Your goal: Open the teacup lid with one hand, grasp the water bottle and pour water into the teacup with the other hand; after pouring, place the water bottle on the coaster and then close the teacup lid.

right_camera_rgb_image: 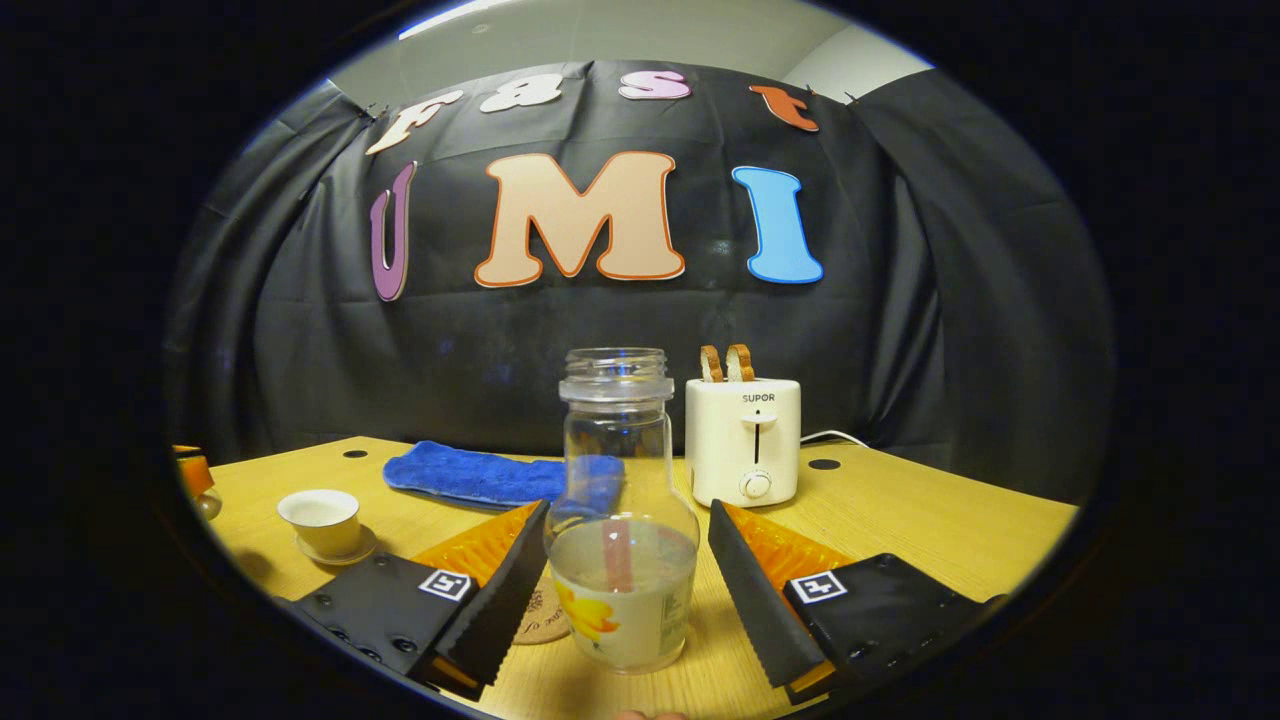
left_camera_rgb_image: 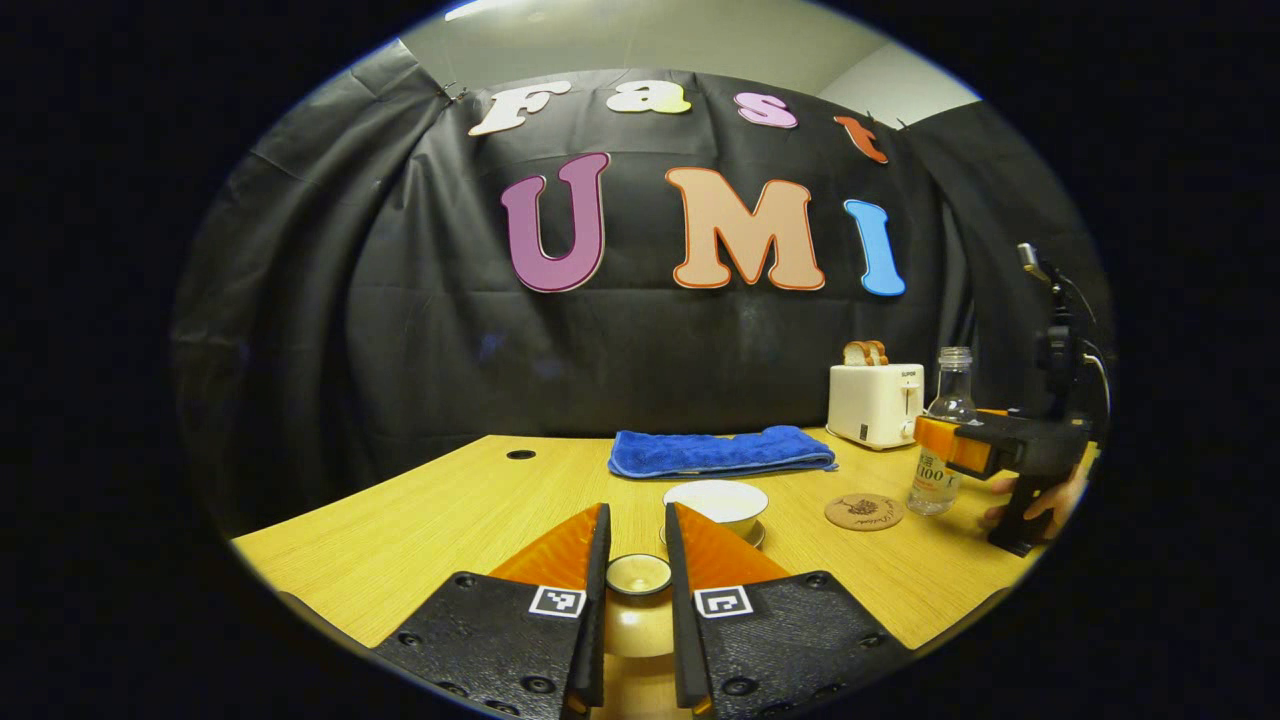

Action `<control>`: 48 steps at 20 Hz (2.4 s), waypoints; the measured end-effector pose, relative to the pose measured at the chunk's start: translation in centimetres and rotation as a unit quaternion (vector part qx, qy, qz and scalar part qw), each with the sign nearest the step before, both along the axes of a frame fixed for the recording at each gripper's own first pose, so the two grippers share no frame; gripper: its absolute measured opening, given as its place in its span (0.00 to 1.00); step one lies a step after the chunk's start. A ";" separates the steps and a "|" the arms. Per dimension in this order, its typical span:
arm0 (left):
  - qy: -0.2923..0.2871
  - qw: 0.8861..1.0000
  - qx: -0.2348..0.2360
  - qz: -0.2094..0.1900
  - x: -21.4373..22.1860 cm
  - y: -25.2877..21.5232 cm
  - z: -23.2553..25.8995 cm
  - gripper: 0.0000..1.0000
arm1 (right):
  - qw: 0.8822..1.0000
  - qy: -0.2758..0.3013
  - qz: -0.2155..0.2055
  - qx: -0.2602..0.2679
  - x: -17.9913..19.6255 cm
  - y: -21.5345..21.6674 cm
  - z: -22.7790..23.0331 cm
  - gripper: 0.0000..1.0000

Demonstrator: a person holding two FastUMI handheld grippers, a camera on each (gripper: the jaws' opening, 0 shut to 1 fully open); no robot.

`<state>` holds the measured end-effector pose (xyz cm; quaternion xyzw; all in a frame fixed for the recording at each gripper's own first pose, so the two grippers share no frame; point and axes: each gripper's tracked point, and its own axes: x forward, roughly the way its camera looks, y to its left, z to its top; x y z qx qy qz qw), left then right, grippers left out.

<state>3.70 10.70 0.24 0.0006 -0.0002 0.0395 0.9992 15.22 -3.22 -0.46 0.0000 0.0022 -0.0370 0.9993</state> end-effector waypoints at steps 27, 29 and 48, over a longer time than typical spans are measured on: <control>0.003 1.000 -0.002 -0.004 -1.1 5.6 -0.4 0.23 | 0.843 0.008 0.120 -0.525 2.1 14.7 -1.2 0.70; 0.004 1.000 -0.002 -0.005 -1.1 5.7 -0.3 0.23 | 0.801 0.015 0.126 -0.585 2.5 15.7 -2.2 0.69; 0.004 1.000 -0.002 -0.008 -1.1 5.6 -0.3 0.23 | 0.608 -0.008 0.146 -0.780 3.4 19.3 -2.7 0.70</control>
